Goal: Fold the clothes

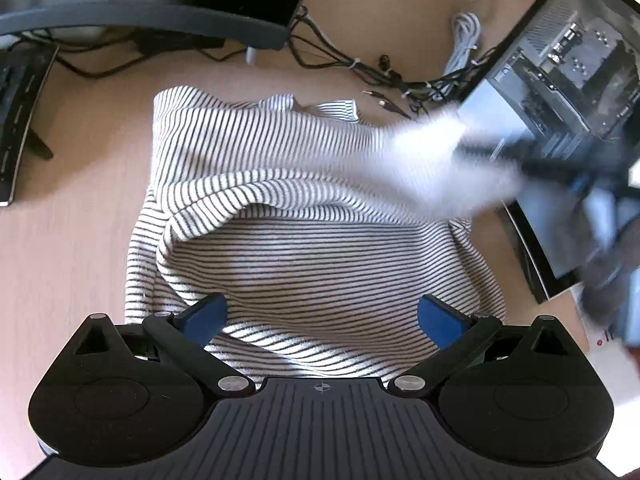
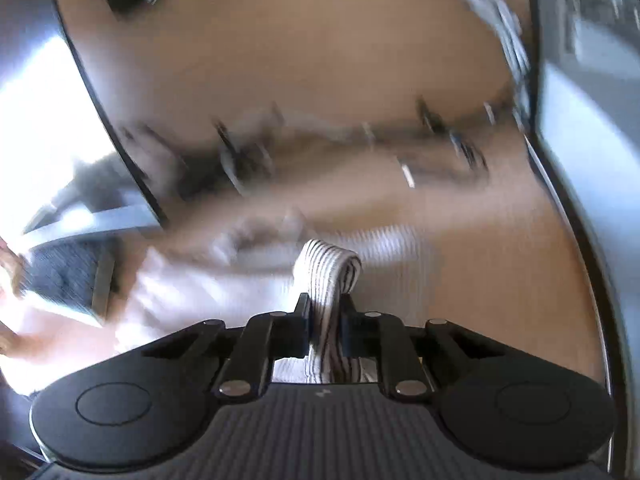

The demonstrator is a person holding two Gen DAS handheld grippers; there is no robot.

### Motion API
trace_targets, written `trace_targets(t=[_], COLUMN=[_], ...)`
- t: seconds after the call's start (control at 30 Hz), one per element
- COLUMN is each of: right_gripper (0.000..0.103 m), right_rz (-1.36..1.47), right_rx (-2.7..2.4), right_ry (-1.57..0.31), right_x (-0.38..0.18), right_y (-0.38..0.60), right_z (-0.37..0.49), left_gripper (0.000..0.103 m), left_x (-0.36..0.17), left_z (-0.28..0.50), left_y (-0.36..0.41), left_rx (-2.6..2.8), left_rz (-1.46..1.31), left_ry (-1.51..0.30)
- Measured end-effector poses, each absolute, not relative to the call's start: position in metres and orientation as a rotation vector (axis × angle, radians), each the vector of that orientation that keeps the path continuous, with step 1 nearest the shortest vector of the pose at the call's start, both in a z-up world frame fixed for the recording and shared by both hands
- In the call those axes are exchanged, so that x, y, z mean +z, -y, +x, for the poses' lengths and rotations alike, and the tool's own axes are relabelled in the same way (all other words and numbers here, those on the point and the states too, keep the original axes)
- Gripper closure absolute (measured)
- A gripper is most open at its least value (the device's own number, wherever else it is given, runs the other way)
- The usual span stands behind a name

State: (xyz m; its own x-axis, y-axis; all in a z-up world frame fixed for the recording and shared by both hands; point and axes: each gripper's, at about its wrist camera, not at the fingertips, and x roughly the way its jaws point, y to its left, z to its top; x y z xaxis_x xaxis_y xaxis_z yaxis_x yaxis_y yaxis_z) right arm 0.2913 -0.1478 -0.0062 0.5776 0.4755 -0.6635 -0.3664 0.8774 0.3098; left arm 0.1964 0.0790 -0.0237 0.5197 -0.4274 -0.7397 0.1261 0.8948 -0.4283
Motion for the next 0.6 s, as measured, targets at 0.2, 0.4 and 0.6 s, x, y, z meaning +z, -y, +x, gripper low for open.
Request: trace_targets(t=[0.2, 0.4, 0.6], right_gripper=[0.090, 0.085, 0.083], right_rz=[0.106, 0.060, 0.050], right_rx=[0.549, 0.414, 0.279], right_ry=[-0.562, -0.733, -0.773], right_x=[0.063, -0.007, -0.026], right_y=[0.154, 0.161, 0.184], right_z=[0.289, 0.304, 0.299], left_gripper=[0.000, 0.000, 0.000], left_x=[-0.030, -0.034, -0.035], left_z=[0.191, 0.186, 0.193], left_y=[-0.080, -0.086, -0.098], left_rx=[-0.342, -0.355, -0.363], left_rz=[-0.353, -0.372, -0.461], left_ry=[-0.947, -0.934, -0.965])
